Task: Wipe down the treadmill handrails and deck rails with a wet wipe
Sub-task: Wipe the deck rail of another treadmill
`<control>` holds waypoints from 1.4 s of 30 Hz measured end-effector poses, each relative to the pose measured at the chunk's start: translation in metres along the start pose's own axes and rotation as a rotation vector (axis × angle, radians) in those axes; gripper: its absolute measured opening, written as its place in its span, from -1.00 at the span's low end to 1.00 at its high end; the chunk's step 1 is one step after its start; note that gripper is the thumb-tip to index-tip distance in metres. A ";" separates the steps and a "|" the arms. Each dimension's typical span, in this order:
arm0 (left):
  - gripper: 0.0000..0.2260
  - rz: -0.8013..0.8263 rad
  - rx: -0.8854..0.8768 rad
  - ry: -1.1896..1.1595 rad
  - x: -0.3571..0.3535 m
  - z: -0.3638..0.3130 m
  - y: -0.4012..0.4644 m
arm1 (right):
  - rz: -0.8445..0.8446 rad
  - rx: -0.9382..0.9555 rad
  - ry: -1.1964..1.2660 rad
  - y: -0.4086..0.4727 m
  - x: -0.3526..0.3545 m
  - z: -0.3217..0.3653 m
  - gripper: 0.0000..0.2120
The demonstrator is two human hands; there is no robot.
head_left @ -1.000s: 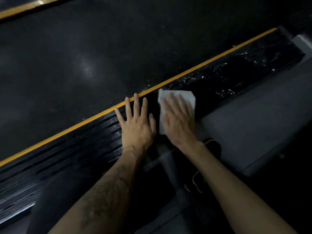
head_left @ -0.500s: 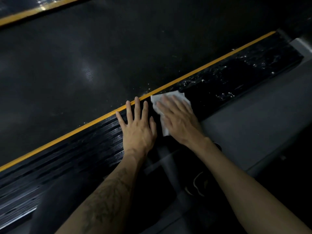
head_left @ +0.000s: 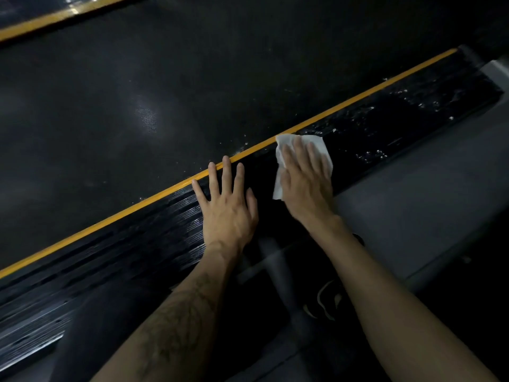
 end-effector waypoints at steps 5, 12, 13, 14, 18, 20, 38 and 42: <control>-0.47 0.007 -0.008 0.001 0.001 -0.001 0.000 | 0.121 0.356 -0.024 -0.004 -0.006 0.027 -0.45; -0.47 -0.004 -0.004 0.011 0.001 -0.001 0.000 | 0.099 0.231 -0.104 0.007 0.010 0.010 -0.49; -0.47 -0.005 -0.003 0.009 0.000 -0.001 0.000 | 0.082 0.211 -0.099 0.004 0.008 0.016 -0.48; -0.47 -0.007 -0.003 0.009 0.000 -0.001 0.000 | 0.064 0.186 -0.090 0.001 0.007 0.021 -0.48; -0.47 -0.006 -0.004 0.014 0.000 -0.001 0.001 | 0.047 0.013 -0.008 -0.010 0.003 0.038 -0.45; -0.47 -0.003 0.000 0.009 0.000 -0.001 0.000 | 0.054 -0.027 0.126 -0.009 0.002 0.048 -0.40; -0.47 -0.011 -0.005 -0.011 0.001 -0.001 0.001 | 0.109 0.304 -0.061 0.015 0.003 0.015 -0.47; -0.48 -0.005 -0.005 -0.004 0.001 -0.002 0.001 | 0.071 0.197 -0.028 0.016 0.002 0.027 -0.46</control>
Point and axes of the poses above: each hand's wrist, its own y-axis towards the middle knuckle, its own x-axis out of the back of the hand, z = x × y, the point moved 3 cm from there along y, towards the middle knuckle, and after that the axes turned 12 degrees about x, right-handed, at the moved point
